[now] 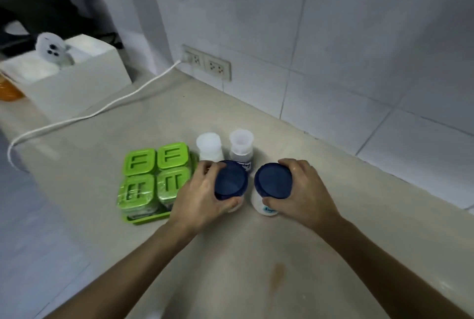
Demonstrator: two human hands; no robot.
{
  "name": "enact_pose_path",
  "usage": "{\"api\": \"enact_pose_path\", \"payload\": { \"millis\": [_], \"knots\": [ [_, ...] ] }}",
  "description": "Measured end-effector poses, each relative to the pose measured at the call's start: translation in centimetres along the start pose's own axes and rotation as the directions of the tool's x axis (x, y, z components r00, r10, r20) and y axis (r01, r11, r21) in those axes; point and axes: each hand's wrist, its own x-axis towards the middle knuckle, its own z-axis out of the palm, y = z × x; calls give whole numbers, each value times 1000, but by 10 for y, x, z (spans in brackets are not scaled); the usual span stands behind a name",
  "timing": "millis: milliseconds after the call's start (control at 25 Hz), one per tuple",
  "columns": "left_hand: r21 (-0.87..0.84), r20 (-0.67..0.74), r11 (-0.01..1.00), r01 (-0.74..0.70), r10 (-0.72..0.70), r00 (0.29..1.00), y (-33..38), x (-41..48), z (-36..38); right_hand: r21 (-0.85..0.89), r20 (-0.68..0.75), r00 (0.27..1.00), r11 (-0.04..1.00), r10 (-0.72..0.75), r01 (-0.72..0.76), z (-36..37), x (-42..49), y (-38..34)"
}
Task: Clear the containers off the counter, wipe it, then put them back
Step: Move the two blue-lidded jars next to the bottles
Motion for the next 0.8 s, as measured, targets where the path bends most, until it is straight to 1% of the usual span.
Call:
{"api": "enact_pose_path", "payload": {
  "millis": [120,200,320,440,520,560,640,720,800],
  "knots": [
    [51,-55,996,-73,76,996,-21,3,4,-13,17,1000,1000,-23,23,21,14,-14],
    [121,-116,985,-120,134,984,-29,4,10,-25,-11,1000,999,-23,23,28,19,-16],
    [178,-143,980,-88,114,983,-38,6,15,-67,-6,997,995,-76,76,33,19,-21],
    [139,-185,984,-109,134,974,-33,-2,16,-15,12,997,997,-72,72,27,2,-11],
    [43,-282,982,-185,190,941,-19,-23,20,2,-8,1000,1000,-23,23,11,-27,12],
    [3,-302,969,-247,237,924,-7,-39,28,4,-28,999,1000,26,-26,1,-48,29],
    [-62,-262,926,-373,346,901,16,-70,51,35,-81,988,991,128,-126,-19,-94,66],
    [-144,-147,855,-498,479,866,55,-92,90,54,-163,956,969,246,-240,-47,-149,115],
    [-201,-52,791,-577,580,813,109,-102,130,29,-228,915,942,332,-334,-81,-198,166]
  ]
}}
